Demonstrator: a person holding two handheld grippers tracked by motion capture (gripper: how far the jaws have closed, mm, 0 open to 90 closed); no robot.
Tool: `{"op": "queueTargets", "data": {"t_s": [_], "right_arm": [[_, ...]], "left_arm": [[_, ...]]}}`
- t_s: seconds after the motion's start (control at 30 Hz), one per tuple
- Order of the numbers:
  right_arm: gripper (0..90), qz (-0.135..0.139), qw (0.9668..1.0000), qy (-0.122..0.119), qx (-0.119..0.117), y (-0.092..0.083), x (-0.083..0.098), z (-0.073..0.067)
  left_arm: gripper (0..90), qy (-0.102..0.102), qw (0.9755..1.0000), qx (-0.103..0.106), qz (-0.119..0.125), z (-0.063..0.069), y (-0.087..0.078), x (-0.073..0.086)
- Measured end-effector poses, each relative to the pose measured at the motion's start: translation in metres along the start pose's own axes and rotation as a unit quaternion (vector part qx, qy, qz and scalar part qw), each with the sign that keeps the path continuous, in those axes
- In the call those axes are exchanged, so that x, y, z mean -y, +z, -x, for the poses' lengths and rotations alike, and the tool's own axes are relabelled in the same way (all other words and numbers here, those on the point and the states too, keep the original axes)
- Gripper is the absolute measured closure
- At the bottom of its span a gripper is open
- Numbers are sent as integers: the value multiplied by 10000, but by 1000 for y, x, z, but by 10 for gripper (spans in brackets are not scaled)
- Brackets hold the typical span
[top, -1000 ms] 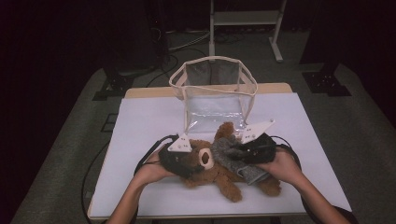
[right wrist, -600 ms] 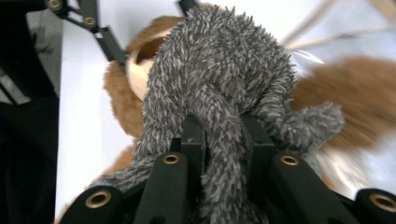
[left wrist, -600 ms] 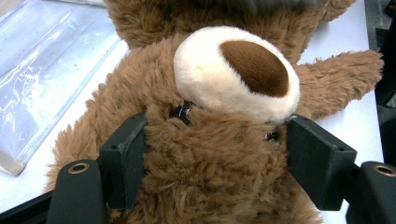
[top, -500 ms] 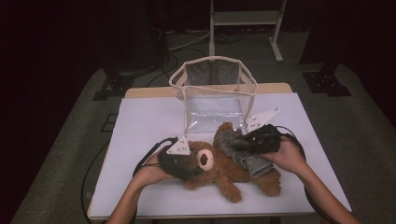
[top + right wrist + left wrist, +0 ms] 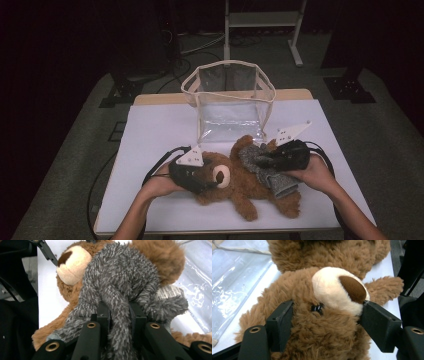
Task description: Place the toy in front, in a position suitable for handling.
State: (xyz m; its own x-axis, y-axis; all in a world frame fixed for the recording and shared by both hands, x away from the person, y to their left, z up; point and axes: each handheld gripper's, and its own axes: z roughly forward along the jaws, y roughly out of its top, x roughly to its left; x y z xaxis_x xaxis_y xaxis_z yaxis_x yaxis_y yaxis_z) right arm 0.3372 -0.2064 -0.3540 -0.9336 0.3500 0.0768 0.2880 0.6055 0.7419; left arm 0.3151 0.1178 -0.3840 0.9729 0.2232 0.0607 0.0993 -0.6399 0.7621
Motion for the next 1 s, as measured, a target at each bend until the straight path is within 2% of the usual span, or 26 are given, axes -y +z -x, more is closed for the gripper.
{"op": "queueTargets", "data": {"t_s": [0.1, 0.23, 0.4, 0.47, 0.53, 0.63, 0.8, 0.9, 1.0], "right_arm": [[742, -80, 9998, -173, 104, 2, -16, 3], [742, -49, 9998, -204, 60, 16, -38, 13], [742, -285, 9993, -248, -52, 36, -53, 23], [742, -483, 9985, -252, -52, 41, -48, 25], [742, -509, 9985, -153, -97, 39, -40, 28], [742, -355, 9992, 144, -133, 26, -26, 34], [742, -296, 9984, 478, 67, -3, 0, 46], [741, -233, 9982, 550, 104, -12, 8, 50], [741, -186, 9985, 493, 123, -13, 3, 49]], "left_arm": [[294, 30, 10000, -29, -30, 1, 1, 2], [296, 111, 9999, -6, -57, 3, 1, 4], [296, 54, 10000, 21, -46, 4, 1, 6], [297, 56, 10000, 23, -39, 4, 1, 6], [297, 86, 9999, 30, -46, 4, 1, 6], [297, 98, 9999, 33, -35, 4, 1, 7], [299, 56, 10000, 59, 6, 3, 1, 8], [299, 48, 9999, 91, -5, 3, 1, 8], [299, 6, 9999, 116, 32, 1, 1, 9]]}}
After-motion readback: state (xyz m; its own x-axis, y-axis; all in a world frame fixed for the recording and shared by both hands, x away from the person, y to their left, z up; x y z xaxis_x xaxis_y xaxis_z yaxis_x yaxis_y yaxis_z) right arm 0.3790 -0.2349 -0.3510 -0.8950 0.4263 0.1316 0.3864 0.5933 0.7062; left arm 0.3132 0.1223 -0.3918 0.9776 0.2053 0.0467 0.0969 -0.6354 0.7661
